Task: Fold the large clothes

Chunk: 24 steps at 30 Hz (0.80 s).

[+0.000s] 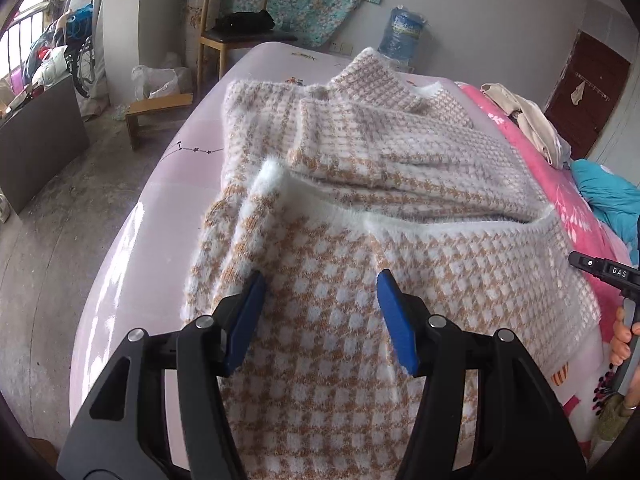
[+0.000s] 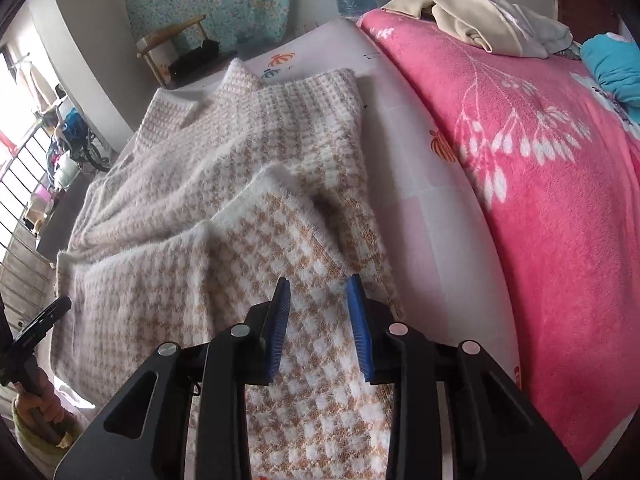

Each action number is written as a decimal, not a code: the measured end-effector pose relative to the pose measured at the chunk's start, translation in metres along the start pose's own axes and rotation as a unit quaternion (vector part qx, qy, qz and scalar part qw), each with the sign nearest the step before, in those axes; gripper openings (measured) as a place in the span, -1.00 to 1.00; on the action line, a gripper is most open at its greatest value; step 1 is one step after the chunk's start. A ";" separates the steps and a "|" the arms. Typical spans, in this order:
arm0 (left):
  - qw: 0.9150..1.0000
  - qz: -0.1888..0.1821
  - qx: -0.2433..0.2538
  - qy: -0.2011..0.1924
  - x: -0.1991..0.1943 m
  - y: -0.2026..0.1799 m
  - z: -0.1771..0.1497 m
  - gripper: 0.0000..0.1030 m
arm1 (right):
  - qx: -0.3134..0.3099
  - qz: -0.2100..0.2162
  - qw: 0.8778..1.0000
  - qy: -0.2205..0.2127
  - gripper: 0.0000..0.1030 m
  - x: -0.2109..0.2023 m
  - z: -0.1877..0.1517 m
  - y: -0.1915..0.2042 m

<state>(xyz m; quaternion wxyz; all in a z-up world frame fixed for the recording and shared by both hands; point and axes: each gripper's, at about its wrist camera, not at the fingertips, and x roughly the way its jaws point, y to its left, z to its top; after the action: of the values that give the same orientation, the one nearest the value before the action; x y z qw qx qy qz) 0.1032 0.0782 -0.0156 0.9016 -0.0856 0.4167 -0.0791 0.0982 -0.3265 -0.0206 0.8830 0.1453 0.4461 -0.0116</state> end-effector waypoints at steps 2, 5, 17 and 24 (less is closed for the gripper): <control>1.000 -0.006 0.005 -0.015 -0.007 -0.003 0.006 0.10 | -0.026 0.025 0.999 -0.009 -0.33 -0.006 0.004 0.020; 0.999 -0.038 0.014 -0.024 -0.009 -0.017 0.016 0.13 | -0.072 0.077 0.994 -0.012 -0.23 -0.001 0.008 0.056; 0.991 -0.012 0.129 0.016 0.034 -0.094 -0.006 0.31 | -0.143 0.067 0.988 0.003 -0.20 0.027 0.003 0.114; 0.995 -0.067 0.068 -0.001 0.016 -0.075 0.001 0.31 | -0.177 0.067 0.982 0.011 -0.14 0.054 -0.010 0.131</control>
<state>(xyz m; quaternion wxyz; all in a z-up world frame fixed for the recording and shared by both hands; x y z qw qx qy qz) 0.1085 0.0018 -0.0105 0.8985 -0.0516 0.4023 -0.1676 0.1430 -0.1925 -0.0370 0.8884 0.0161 0.4405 0.1285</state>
